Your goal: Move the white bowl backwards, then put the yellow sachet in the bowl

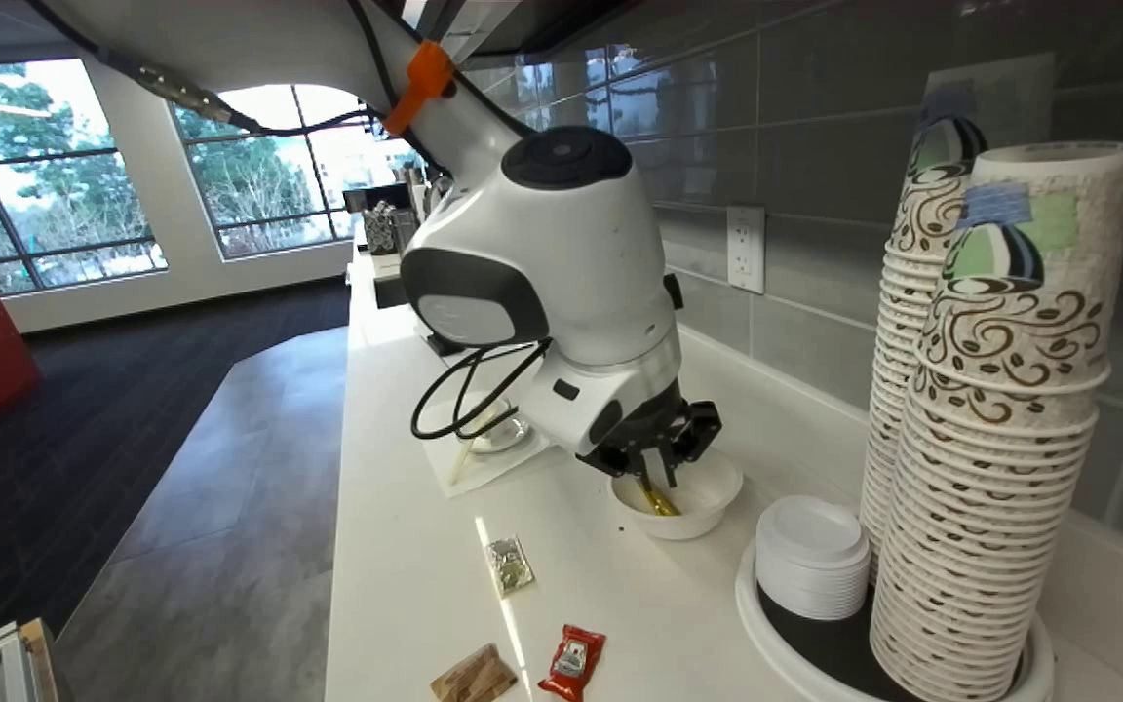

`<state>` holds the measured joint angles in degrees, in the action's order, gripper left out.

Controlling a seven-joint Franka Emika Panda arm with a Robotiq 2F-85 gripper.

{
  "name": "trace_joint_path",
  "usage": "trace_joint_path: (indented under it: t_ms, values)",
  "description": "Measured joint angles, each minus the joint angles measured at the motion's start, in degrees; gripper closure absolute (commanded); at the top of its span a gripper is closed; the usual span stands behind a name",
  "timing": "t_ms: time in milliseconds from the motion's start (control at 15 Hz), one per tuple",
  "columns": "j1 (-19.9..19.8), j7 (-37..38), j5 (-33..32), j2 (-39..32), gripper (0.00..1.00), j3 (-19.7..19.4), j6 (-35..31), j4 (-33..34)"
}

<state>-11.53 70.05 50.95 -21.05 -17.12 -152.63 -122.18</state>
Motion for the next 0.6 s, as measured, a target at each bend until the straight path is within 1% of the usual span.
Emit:
trace_joint_path:
  t_ms: [67,200,267,400,467,600]
  values:
    - [0.06,0.78,0.00,-0.36,0.38,0.04,-0.43,0.24]
    - [0.07,1.66,0.00,-0.55,0.26,0.07,-0.71,0.40]
    - [0.07,1.68,-0.18,-0.47,0.18,0.07,-0.71,0.41]
    - [0.07,1.67,-2.70,0.11,0.04,-0.01,0.33,0.06]
    - [0.07,1.69,-4.87,0.75,0.01,-0.17,1.58,-0.48]
    - [0.07,1.57,-10.40,2.68,0.00,-0.74,3.99,-2.35]
